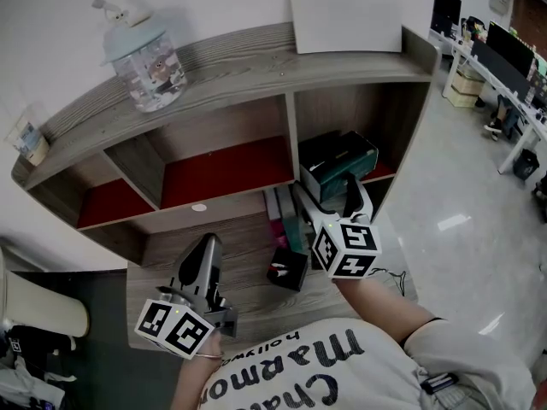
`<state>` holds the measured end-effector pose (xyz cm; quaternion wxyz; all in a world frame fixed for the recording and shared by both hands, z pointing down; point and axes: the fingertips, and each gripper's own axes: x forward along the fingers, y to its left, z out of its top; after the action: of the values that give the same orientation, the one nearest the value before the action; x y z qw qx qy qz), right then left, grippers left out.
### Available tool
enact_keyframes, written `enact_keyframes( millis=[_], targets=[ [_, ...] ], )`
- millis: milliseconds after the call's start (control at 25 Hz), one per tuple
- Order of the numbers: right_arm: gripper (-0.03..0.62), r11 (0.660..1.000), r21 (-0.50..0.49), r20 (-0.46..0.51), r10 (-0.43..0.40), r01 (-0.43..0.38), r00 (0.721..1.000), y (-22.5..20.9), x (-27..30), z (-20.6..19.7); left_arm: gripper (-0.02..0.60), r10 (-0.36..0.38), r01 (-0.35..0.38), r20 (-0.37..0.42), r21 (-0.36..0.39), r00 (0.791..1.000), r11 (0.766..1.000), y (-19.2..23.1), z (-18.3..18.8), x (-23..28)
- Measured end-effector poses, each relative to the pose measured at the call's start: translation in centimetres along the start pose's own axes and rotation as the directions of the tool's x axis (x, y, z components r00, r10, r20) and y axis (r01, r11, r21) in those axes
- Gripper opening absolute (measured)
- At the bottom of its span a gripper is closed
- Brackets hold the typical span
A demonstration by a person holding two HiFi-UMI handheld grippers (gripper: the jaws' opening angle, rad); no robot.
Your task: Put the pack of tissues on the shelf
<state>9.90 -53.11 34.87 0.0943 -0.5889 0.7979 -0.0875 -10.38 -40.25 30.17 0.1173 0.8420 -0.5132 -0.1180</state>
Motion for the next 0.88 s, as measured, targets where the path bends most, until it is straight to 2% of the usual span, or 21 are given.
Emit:
enact_keyframes(
  millis=[200,600,880],
  targets=[
    [0.507,0.998,0.001,-0.010,0.059,-0.059,0.998,0.1,0.6,-0.1,0.018,0.009,-0.009,0.003,-0.002,1.000,1.000,0.2,0.1,-0.3],
    [0.529,0.997,0.012,-0.016,0.080,-0.080,0.997,1.2,0.4,-0.7,0.018,0.017,-0.017,0.004,-0.012,1.000,1.000,0.3,-0.2,-0.4],
    [0.529,0.990,0.011,-0.030,0.139,-0.139,0.990,2.8,1.0,-1.2,0.018,0.027,-0.027,0.003,-0.020,1.000,0.999,0.3,-0.4,-0.4]
  ],
)
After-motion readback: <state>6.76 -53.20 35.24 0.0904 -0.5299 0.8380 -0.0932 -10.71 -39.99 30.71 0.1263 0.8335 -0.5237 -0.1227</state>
